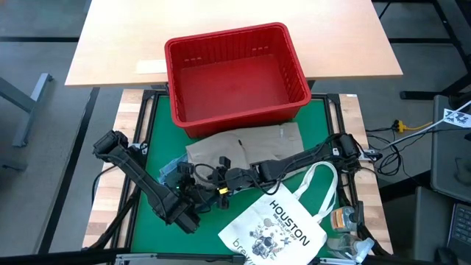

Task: Fold Laundry from Bin
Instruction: Fold the light brown shorts

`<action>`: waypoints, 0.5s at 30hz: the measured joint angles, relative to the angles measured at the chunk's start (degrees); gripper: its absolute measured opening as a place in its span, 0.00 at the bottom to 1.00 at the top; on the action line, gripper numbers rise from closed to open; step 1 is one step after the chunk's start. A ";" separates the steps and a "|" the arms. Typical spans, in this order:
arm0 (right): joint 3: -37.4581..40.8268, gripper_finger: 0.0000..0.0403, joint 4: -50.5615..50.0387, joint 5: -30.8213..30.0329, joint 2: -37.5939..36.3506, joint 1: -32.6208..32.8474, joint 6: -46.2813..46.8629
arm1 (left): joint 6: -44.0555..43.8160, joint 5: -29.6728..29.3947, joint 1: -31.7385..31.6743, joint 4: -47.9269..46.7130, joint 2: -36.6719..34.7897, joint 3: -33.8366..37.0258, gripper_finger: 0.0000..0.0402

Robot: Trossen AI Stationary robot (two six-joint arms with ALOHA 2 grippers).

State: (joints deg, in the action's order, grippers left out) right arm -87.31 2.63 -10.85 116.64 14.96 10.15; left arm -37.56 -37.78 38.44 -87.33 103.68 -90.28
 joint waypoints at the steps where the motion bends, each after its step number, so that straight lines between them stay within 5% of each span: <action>1: 0.00 0.52 0.02 0.00 -0.56 0.00 -0.02 | 0.00 -0.02 0.00 0.00 0.00 0.00 0.00; 15: -0.04 0.59 -3.36 0.05 -3.27 0.92 -0.13 | 0.04 -0.55 -0.01 1.27 0.00 0.00 0.00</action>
State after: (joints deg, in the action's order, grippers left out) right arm -87.35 -0.73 -10.80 113.37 15.88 10.02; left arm -37.52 -38.33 38.42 -86.06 103.68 -90.28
